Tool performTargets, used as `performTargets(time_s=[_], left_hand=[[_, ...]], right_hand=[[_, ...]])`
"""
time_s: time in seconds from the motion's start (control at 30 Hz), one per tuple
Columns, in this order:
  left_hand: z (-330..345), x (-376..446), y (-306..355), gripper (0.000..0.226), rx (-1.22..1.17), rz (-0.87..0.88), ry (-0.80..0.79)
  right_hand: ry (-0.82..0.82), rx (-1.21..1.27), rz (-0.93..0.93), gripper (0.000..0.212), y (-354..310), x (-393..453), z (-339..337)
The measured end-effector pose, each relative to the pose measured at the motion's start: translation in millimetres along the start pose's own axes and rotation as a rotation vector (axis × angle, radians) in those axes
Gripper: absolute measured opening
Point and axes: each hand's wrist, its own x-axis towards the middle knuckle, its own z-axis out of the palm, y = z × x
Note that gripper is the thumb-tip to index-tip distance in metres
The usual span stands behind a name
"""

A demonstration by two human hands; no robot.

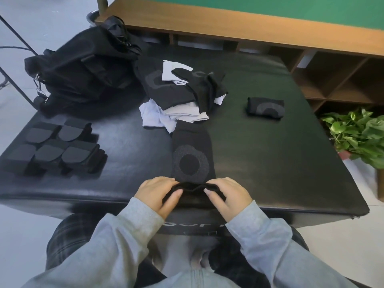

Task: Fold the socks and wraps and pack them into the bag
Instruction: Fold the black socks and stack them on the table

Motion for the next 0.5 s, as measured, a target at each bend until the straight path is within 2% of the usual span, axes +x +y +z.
performTargets(time_s=[0.1,0.2,0.33,0.4,0.5], left_hand=[[-2,4,3,0.038,-0.001,-0.116,-0.043],[0,10,2,0.030,0.053,-0.296,-0.128],[6,20,2,0.028,0.097,-0.445,-0.186],[9,22,0,0.025,0.088,-0.477,-0.186],[11,22,-3,0.023,0.050,-0.442,-0.105]], right_hand=[[-0.109,-0.066,0.118,0.029,1,6,0],[-0.145,-0.110,0.228,0.030,-1,14,0],[-0.171,-0.192,0.258,0.030,-3,20,2],[-0.190,-0.207,0.276,0.035,-2,21,3],[-0.146,-0.153,0.309,0.022,0,22,7]])
